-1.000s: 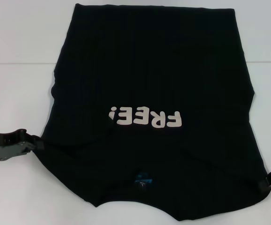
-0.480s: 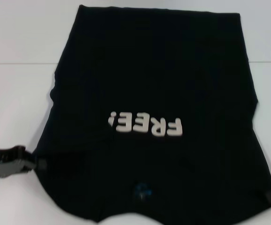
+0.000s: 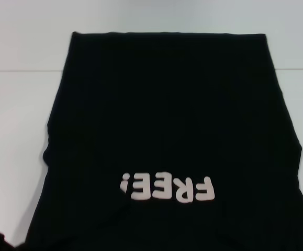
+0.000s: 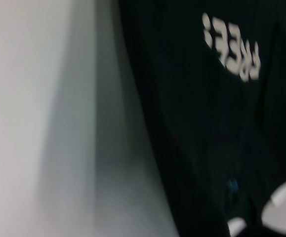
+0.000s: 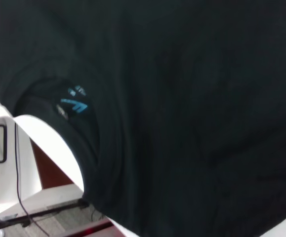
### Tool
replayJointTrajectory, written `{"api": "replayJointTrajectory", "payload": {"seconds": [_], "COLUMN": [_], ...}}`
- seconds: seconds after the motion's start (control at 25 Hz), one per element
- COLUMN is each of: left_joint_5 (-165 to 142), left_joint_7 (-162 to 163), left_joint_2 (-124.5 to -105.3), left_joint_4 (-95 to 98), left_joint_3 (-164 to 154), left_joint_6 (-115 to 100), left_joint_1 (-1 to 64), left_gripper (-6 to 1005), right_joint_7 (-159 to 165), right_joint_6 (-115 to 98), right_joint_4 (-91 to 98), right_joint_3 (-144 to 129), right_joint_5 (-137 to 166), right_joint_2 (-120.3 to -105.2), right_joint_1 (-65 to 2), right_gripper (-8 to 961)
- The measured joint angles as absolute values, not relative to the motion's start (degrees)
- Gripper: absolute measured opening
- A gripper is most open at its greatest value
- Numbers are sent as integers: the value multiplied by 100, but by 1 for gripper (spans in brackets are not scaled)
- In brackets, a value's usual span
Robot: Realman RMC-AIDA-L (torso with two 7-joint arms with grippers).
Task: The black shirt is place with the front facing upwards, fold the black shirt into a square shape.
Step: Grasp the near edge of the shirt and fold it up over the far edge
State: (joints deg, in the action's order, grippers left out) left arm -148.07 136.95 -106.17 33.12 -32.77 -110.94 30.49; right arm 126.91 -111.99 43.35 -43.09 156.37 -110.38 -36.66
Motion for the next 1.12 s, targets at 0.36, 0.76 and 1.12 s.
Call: {"api": "replayJointTrajectory", "payload": {"seconds": [0.36,0.76,1.12], "left_joint_5": [-14528,-13320,-11932], "left_joint_7": [13414,13395,12473], "left_joint_2": [-10716,-10600,-11261], "left_joint_4": [3138,2851,2553], "left_joint_3": [-3188,-1253,-1021], "left_joint_6": [-11209,-9445,-7714], "left_joint_1": [3491,3837,3621], "left_gripper": [7,8,7], "right_joint_7": [12722,12687,11958], "right_joint_6": [-10869,-10070,-8287], "right_joint_4": [4018,3606,2937], "right_joint_3": [-3875,-2001,-1927], "right_joint_5": [15587,13900,11979], "right_joint_2": [-11088,-10692,-11002], "right_joint_1": [-3832,-3726,-3298], "right_gripper": [48,48,48]}}
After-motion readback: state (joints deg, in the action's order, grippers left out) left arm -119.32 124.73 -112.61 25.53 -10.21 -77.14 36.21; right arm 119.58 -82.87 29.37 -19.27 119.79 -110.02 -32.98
